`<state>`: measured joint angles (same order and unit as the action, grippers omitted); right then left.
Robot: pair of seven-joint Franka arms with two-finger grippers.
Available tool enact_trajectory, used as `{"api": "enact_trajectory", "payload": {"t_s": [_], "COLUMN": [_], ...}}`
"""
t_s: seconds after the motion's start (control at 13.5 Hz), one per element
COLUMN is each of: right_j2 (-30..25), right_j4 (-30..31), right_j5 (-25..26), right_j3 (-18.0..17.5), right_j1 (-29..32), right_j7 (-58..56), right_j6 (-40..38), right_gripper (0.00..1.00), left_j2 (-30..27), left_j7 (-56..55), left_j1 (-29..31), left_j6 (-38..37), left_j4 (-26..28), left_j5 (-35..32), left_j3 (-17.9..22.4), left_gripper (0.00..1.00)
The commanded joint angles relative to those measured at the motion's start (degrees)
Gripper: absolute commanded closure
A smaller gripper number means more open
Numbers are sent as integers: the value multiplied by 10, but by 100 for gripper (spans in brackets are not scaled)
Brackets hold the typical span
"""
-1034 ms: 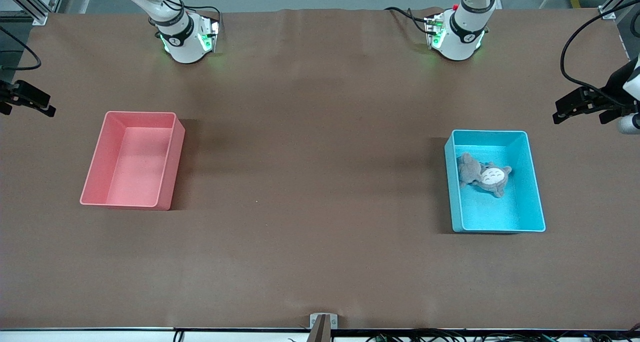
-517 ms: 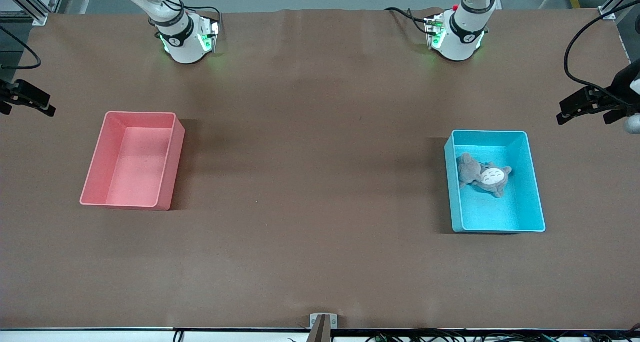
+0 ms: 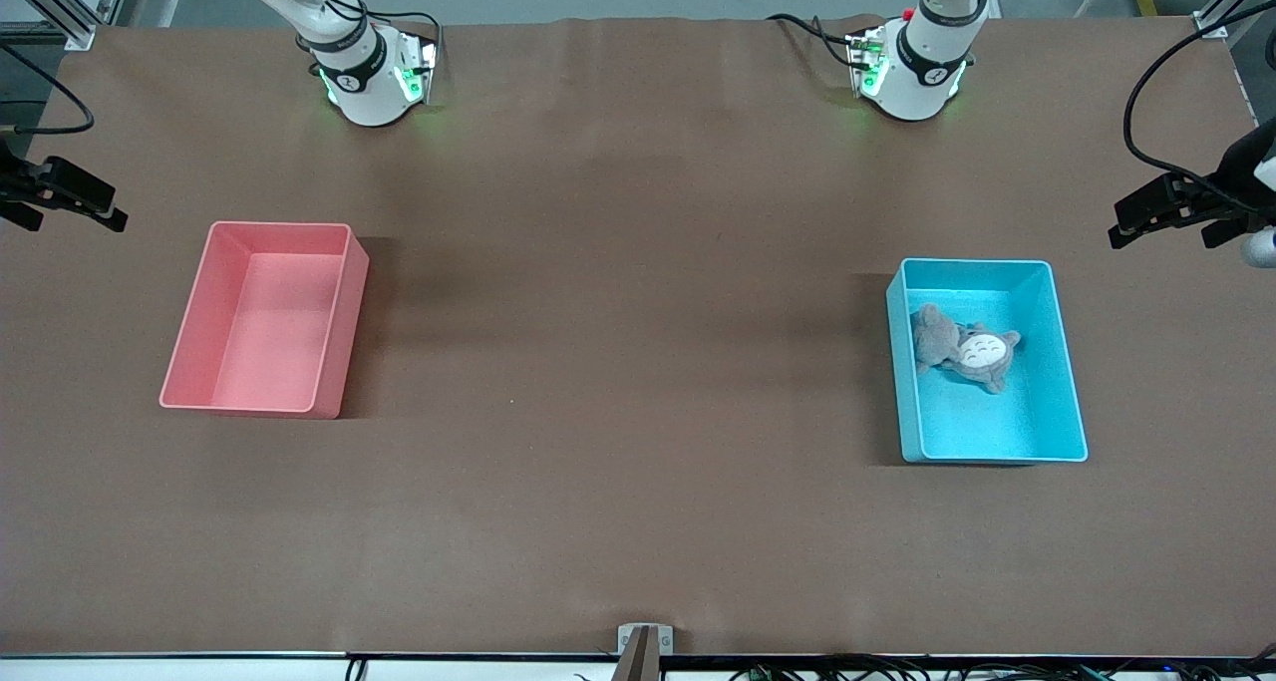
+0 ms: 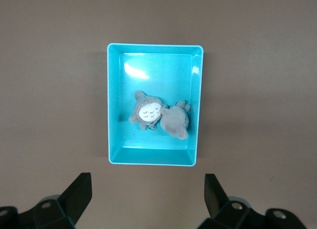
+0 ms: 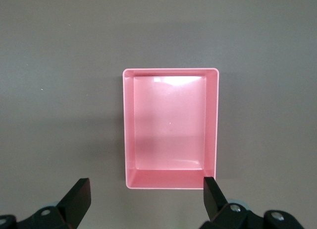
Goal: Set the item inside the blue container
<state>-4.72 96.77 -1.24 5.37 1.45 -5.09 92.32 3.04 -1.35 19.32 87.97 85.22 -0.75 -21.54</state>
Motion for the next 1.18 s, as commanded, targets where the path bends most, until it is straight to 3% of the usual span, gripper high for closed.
{"api": "enact_trajectory", "payload": {"t_s": [0.0, 0.37, 0.81, 1.11], "right_j2": [-21, -25, -23, -23], "right_j4": [19, 19, 20, 21], "right_j5": [-7, -7, -7, -7], "right_j3": [-3, -18, -18, -18], "right_j1": [-6, -6, -4, -6], "right_j7": [14, 39, 40, 40], "right_j6": [1, -11, -27, -28], "right_gripper": [0, 0, 0, 0], "left_j2": [0, -1, -1, -2], "left_j7": [-2, -2, -2, -2], "left_j1": [-44, -145, -158, -184], "left_j6": [-10, -10, -10, -10], "left_j4": [-15, -15, -15, -15], "left_j5": [4, 5, 6, 8], "left_j3": [34, 130, 136, 171], "left_gripper": [0, 0, 0, 0]}}
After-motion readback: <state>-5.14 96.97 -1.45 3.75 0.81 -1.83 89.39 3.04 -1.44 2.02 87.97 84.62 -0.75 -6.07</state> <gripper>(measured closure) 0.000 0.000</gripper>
